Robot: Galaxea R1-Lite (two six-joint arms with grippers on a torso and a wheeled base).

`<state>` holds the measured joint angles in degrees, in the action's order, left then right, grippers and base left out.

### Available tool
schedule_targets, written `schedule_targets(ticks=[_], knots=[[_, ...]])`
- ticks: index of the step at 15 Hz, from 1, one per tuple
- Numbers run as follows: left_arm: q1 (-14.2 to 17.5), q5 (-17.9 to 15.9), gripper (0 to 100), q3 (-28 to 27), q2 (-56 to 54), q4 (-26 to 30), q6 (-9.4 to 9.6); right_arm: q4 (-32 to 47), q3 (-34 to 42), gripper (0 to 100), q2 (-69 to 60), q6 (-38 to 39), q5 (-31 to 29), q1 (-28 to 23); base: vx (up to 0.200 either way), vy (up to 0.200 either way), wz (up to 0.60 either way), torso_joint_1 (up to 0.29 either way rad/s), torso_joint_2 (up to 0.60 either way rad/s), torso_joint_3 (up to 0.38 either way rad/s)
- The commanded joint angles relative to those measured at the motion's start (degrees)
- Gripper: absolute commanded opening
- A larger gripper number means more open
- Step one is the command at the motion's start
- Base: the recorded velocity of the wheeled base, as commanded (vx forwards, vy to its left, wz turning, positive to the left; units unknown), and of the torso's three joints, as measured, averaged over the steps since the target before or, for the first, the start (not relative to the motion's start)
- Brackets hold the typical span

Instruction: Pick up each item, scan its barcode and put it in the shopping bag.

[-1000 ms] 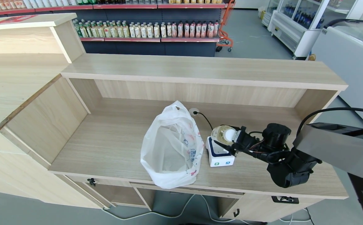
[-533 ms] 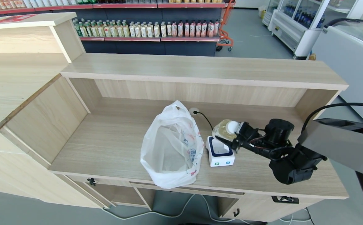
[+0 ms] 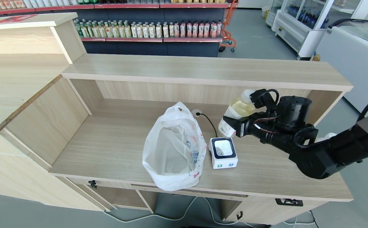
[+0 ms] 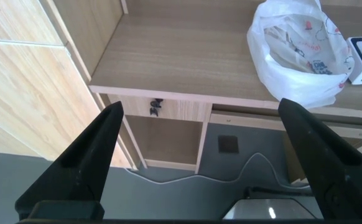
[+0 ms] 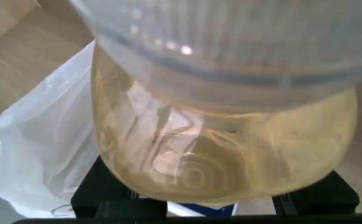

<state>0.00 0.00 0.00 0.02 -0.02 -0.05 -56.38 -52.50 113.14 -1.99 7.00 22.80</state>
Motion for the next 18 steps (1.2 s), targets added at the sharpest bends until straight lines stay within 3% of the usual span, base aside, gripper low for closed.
schedule_targets(ticks=[1,6,13,18], knots=[[0.0,0.0,100,0.0,0.1,0.0,-0.04,4.5,-2.9,0,-5.9,3.1,-1.7,3.8,0.0,0.2,0.0,0.002,0.0,0.002],[0.0,0.0,100,0.0,0.0,-0.1,0.14,16.1,-5.9,0,-1.7,7.1,-2.1,5.0,0.0,0.16,0.0,0.004,0.01,-0.001],[0.0,-0.1,100,0.0,0.0,-0.1,0.22,15.5,-13.4,0,12.5,5.2,-2.3,5.4,0.0,0.0,0.0,0.0,0.0,0.0],[0.0,-0.1,100,0.0,0.0,-0.2,1.46,9.5,-17.5,0,20.5,2.3,-2.3,9.6,0.0,0.0,0.0,0.0,0.0,0.0]])
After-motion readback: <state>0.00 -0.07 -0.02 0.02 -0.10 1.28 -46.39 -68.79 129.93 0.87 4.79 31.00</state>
